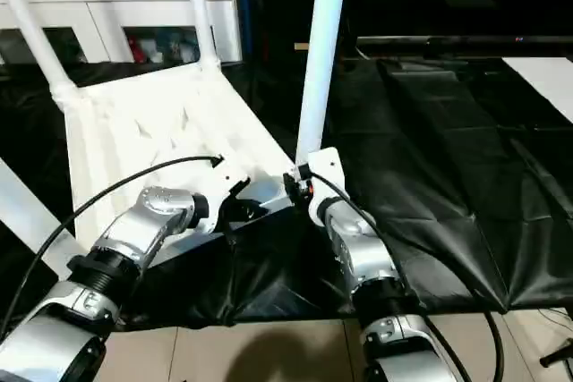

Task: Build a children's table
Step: Rotate leg to tighten

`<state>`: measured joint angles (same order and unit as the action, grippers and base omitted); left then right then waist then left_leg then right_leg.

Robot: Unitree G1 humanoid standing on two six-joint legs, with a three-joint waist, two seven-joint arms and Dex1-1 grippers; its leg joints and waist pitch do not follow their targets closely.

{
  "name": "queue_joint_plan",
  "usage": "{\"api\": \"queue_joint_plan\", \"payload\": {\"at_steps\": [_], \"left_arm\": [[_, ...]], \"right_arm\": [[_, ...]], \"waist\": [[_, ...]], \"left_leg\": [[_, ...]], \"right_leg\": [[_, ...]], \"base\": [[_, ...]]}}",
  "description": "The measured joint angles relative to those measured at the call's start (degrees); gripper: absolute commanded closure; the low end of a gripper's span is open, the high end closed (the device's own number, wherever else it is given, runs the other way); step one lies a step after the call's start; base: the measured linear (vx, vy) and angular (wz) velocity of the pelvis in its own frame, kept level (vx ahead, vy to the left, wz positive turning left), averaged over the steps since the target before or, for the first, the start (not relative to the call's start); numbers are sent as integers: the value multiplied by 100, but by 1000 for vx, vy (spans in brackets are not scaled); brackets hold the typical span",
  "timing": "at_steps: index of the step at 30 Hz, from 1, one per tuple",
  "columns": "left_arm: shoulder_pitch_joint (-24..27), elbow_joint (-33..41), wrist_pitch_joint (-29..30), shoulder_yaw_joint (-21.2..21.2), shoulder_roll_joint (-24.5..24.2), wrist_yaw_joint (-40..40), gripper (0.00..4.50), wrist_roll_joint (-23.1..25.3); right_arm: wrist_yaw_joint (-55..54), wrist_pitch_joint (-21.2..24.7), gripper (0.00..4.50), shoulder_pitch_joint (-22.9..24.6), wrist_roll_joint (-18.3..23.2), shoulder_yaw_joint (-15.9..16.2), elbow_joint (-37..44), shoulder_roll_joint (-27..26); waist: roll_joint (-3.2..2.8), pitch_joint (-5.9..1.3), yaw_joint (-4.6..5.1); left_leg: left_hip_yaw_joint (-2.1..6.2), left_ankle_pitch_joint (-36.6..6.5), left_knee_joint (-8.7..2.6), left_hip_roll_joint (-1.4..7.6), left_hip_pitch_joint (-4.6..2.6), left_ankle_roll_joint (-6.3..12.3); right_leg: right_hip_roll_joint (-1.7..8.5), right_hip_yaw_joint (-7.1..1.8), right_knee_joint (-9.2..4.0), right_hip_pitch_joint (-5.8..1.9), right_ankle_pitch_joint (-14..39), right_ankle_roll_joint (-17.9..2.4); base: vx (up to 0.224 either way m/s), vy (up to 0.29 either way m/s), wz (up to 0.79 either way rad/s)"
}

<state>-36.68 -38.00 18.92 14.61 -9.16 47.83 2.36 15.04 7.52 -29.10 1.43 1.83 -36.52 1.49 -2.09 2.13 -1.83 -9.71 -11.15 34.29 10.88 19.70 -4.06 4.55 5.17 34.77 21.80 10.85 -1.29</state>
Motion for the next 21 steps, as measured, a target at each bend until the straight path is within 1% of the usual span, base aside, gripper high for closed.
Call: {"api": "queue_joint_plan", "payload": {"at_steps": [1, 3, 5, 8, 10, 11, 12, 13, 14, 16, 17, 19, 21], "left_arm": [[0, 1, -6, -7, 0, 17, 450, 1], [0, 1, -49, -16, -14, 72, 450, 1], [5, 14, -154, -20, -83, 222, 450, -18], [46, 57, -317, -19, -213, 513, 450, -68], [141, 168, -415, 3, -395, 838, 450, -147], [239, 271, -493, 23, -551, 1102, 450, -219], [285, 305, -554, 31, -640, 1280, 450, -271], [300, 331, -589, 44, -687, 1408, 450, -272], [324, 366, -648, 69, -779, 1647, 450, -286], [349, 405, -681, 88, -917, 1864, 450, -317], [372, 418, -734, 109, -1025, 2062, 450, -343], [432, 460, -822, 136, -1128, 2253, 450, -350], [446, 461, -895, 161, -1199, 2370, 450, -350]], "right_arm": [[29, -34, 103, 8, 14, -20, -1, 1], [183, -104, 65, 17, 23, -23, 2, 72], [701, -142, 62, 56, 80, 48, 73, 291], [1304, -137, 62, 125, 148, 146, 274, 527], [1855, -143, 62, 193, 208, 341, 462, 797], [2292, -146, 62, 254, 266, 486, 604, 974], [2532, -147, 62, 278, 281, 557, 669, 1078], [2719, -147, 62, 289, 291, 599, 688, 1138], [3011, -155, 62, 290, 306, 663, 719, 1233], [3370, -190, 62, 293, 359, 724, 736, 1326], [3681, -192, 62, 290, 376, 790, 744, 1412], [3983, -185, 88, 290, 397, 874, 744, 1496], [4188, -152, 96, 287, 423, 914, 743, 1527]], "waist": [[-5, 0, -3], [-15, 0, -8], [-17, 3, -25], [-11, 7, -34], [-10, 7, -34], [-8, 9, -40], [-6, 10, -44], [3, 15, -53], [8, 18, -86], [16, 22, -107], [29, 27, -117], [44, 32, -145], [51, 34, -165]], "left_leg": [[0, 0, -5, 0, 19, 0], [0, 0, -11, 2, 25, 0], [0, 0, -18, 4, 35, 0], [0, -1, -32, 7, 42, 0], [-3, -4, -48, 8, 44, 2], [-3, -5, -56, 9, 45, 3], [-3, -5, -60, 11, 45, 5], [-3, -5, -62, 11, 47, 5], [-3, -5, -64, 14, 49, 5], [-5, -5, -61, 14, 53, 5], [-6, -5, -60, 14, 54, 5], [-6, -6, -59, 14, 50, 4], [-7, -6, -57, 14, 44, 4]], "right_leg": [[0, 1, 0, 3, 0, 0], [0, 4, 3, 10, -2, 3], [0, 8, 3, 18, 0, 6], [-2, 12, 3, 25, 4, 12], [-2, 12, 3, 31, 1, -3], [-2, 17, 3, 33, 11, -4], [-3, 21, 4, 34, 16, -7], [-3, 22, 5, 37, 19, -8], [-3, 26, 8, 45, 22, -11], [-3, 25, 11, 49, 23, -12], [-3, 24, 11, 50, 22, -12], [-2, 24, 11, 50, 23, -12], [-1, 23, 11, 49, 21, -14]], "base": [[0, 0, 0], [0, 0, 0], [0, 0, 0], [0, 0, 0], [0, 0, 0], [0, 0, 0], [0, 0, 0], [0, 0, 0], [0, 0, 0], [0, 0, 0], [0, 0, 0], [0, 0, 0], [0, 0, 0]]}}
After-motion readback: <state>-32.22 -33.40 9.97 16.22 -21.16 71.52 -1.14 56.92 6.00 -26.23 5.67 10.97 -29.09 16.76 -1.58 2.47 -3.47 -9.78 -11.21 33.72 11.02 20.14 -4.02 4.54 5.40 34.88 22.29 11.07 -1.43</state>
